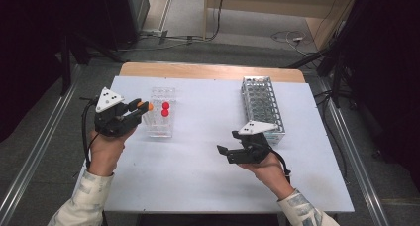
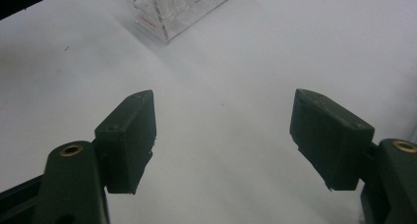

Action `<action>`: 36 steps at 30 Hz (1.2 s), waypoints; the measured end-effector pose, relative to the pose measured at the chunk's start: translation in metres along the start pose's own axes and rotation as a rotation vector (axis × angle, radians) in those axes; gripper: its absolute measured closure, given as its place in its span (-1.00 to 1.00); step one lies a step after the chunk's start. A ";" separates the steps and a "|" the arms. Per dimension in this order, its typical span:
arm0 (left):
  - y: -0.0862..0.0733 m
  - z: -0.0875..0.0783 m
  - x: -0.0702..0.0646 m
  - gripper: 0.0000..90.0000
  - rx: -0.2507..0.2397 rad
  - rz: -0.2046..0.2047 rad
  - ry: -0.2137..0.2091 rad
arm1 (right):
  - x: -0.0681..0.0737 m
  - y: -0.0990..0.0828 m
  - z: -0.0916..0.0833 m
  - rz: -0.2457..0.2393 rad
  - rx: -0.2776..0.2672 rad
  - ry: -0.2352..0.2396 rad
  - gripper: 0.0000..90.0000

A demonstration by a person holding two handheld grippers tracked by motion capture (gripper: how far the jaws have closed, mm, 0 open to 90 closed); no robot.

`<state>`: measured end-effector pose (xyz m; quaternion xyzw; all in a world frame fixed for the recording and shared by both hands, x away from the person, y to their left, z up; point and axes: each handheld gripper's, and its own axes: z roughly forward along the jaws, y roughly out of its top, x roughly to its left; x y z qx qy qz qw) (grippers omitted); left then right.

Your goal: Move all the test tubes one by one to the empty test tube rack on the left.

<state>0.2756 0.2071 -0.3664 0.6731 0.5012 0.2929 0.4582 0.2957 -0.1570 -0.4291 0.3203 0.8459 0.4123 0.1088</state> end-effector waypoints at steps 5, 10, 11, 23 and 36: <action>0.004 0.007 -0.002 0.55 -0.013 0.011 0.027 | -0.001 0.000 -0.001 0.003 -0.004 -0.004 -0.45; -0.001 0.018 -0.001 0.55 -0.005 0.015 0.051 | -0.001 0.000 -0.002 0.008 -0.009 -0.005 -0.44; -0.002 0.021 -0.001 0.55 0.001 0.015 0.049 | -0.001 0.000 -0.002 0.008 -0.009 -0.004 -0.44; -0.022 0.036 0.005 0.54 0.040 -0.009 0.080 | -0.001 -0.001 -0.002 0.003 -0.006 -0.007 -0.44; -0.025 0.035 0.007 0.30 0.038 -0.042 0.058 | -0.002 -0.001 -0.003 0.006 -0.009 -0.013 -0.43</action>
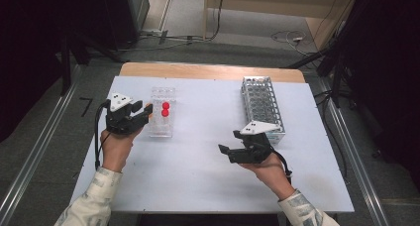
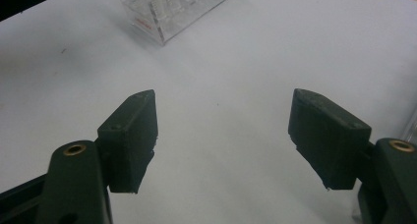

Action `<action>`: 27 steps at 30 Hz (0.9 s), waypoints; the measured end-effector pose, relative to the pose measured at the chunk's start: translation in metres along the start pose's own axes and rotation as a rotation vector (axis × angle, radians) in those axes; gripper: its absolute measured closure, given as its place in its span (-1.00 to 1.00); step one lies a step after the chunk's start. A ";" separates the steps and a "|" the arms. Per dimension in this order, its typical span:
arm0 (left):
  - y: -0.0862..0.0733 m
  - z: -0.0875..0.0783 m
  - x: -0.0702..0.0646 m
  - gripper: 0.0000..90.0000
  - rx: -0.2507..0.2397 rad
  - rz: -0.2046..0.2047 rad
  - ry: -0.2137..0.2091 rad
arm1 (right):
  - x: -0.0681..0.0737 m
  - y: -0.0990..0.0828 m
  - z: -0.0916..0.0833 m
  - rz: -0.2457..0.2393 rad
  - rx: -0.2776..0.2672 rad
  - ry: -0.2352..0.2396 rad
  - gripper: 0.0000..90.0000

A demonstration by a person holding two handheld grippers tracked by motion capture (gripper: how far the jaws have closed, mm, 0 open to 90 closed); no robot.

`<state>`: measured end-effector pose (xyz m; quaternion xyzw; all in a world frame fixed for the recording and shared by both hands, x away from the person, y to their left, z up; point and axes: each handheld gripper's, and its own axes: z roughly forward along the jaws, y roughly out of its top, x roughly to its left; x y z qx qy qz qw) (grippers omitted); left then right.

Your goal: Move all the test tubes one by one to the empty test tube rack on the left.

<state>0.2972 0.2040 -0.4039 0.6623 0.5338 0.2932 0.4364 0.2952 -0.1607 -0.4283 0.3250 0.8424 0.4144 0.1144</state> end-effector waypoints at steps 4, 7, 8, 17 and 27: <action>0.000 -0.003 0.000 0.22 -0.006 -0.012 -0.013 | -0.001 -0.001 0.000 0.005 -0.003 -0.006 -0.43; 0.000 -0.006 -0.002 0.11 -0.008 -0.006 -0.020 | -0.002 -0.001 -0.001 0.007 -0.005 -0.009 -0.43; 0.000 -0.007 -0.002 0.06 -0.006 -0.003 -0.023 | -0.003 -0.001 -0.001 0.007 -0.005 -0.011 -0.43; -0.003 -0.013 -0.005 -0.21 -0.003 -0.013 -0.046 | -0.004 -0.002 -0.001 0.012 -0.004 -0.018 -0.43; -0.015 -0.024 -0.010 -0.51 0.004 -0.025 -0.067 | -0.011 -0.007 -0.007 0.023 -0.013 -0.048 -0.43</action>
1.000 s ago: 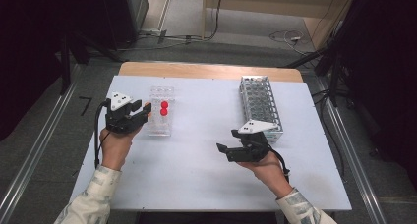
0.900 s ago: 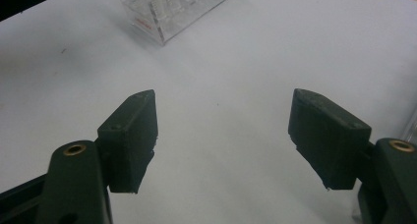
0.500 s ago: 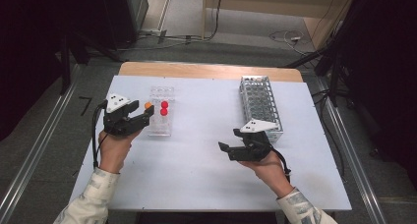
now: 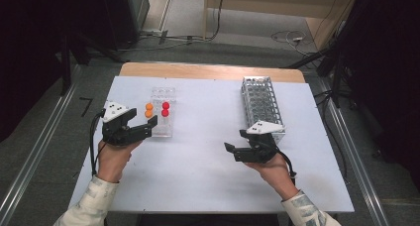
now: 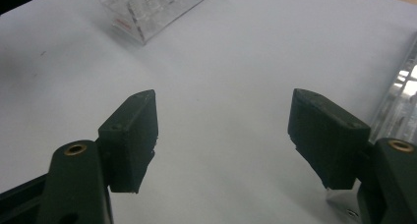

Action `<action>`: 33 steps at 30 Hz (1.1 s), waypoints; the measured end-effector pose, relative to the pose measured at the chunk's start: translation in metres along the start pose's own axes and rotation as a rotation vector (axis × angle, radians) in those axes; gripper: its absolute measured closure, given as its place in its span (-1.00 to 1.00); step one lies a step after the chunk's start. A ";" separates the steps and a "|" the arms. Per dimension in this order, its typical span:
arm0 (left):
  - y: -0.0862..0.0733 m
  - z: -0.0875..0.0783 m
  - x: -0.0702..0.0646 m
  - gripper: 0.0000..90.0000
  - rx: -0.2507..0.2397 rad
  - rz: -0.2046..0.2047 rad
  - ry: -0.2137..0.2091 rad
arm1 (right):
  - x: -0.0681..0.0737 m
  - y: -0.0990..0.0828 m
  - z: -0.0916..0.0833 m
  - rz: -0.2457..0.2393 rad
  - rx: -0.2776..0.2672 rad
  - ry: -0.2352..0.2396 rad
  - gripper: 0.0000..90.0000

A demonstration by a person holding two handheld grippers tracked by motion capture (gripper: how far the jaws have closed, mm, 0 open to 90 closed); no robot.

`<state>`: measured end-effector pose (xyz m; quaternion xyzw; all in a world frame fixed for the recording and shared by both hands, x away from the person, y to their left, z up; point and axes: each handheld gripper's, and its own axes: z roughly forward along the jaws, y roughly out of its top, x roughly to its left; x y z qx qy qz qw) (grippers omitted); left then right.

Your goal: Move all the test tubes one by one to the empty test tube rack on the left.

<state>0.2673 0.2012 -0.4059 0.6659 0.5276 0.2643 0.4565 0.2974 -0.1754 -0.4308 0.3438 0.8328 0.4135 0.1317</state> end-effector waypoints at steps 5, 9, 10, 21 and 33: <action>-0.011 -0.008 -0.006 -0.56 -0.011 0.002 -0.025 | -0.005 -0.004 -0.006 0.010 -0.008 -0.021 -0.43; -0.023 -0.013 -0.006 -0.56 -0.005 -0.005 -0.035 | -0.012 -0.011 -0.014 0.023 -0.027 -0.049 -0.43; -0.025 -0.014 -0.006 -0.57 -0.005 -0.005 -0.033 | -0.014 -0.013 -0.016 0.026 -0.030 -0.061 -0.43; -0.052 -0.021 -0.001 -0.58 -0.016 -0.031 0.007 | -0.038 -0.037 -0.039 0.059 -0.055 -0.138 -0.44; -0.062 -0.031 0.010 -0.58 -0.023 -0.055 0.043 | -0.061 -0.065 -0.066 0.104 -0.072 -0.226 -0.43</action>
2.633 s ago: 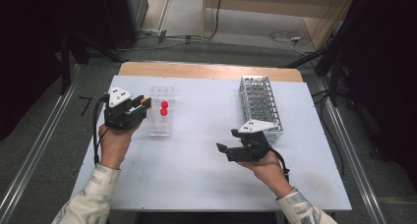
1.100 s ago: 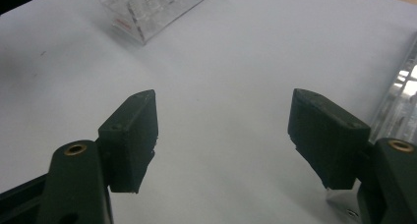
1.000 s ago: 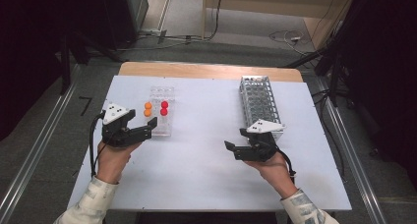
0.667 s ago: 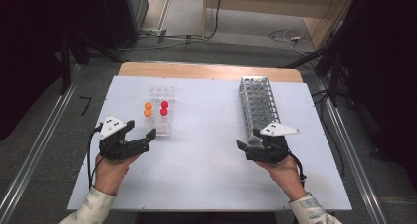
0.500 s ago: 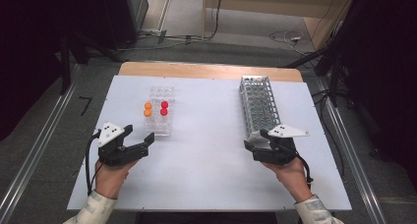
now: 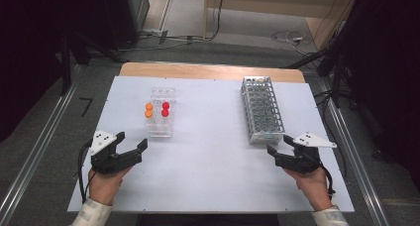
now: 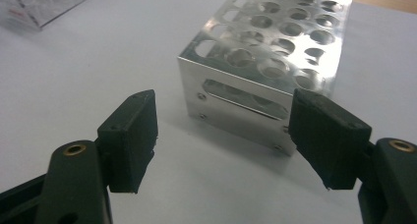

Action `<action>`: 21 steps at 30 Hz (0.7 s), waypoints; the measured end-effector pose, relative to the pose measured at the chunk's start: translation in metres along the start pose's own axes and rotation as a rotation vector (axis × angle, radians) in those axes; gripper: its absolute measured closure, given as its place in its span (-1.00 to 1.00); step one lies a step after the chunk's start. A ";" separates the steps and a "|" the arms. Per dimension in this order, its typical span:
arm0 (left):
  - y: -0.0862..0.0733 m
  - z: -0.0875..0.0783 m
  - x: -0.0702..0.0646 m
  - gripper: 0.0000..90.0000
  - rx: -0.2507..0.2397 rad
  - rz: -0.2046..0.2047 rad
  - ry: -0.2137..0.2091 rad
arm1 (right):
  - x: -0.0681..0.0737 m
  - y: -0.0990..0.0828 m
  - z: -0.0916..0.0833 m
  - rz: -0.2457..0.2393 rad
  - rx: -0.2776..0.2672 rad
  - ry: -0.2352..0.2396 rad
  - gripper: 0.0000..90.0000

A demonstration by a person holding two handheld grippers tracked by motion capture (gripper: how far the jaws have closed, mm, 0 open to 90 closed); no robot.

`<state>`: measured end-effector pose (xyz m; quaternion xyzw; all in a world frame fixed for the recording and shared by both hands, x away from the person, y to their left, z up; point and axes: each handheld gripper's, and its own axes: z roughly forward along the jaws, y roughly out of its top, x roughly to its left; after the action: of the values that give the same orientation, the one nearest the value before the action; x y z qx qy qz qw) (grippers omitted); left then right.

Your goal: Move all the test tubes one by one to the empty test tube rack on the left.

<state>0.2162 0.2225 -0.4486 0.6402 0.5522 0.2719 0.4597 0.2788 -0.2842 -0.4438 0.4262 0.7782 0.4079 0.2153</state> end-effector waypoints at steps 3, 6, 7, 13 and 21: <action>-0.001 -0.002 0.004 -0.59 -0.008 -0.007 0.017 | -0.007 -0.005 -0.006 0.016 -0.002 -0.016 -0.44; -0.002 -0.004 0.007 -0.59 -0.009 -0.011 0.032 | -0.014 -0.010 -0.011 0.034 -0.002 -0.033 -0.44; -0.003 -0.004 0.008 -0.59 -0.008 -0.011 0.033 | -0.016 -0.012 -0.013 0.042 0.001 -0.041 -0.44; -0.005 -0.006 0.009 -0.60 -0.008 -0.004 0.047 | -0.029 -0.020 -0.023 0.075 -0.005 -0.069 -0.44; -0.008 -0.009 0.011 -0.60 -0.006 -0.002 0.053 | -0.040 -0.028 -0.033 0.105 -0.009 -0.104 -0.44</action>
<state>0.2074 0.2350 -0.4532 0.6307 0.5641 0.2901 0.4470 0.2640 -0.3414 -0.4481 0.4862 0.7406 0.3994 0.2359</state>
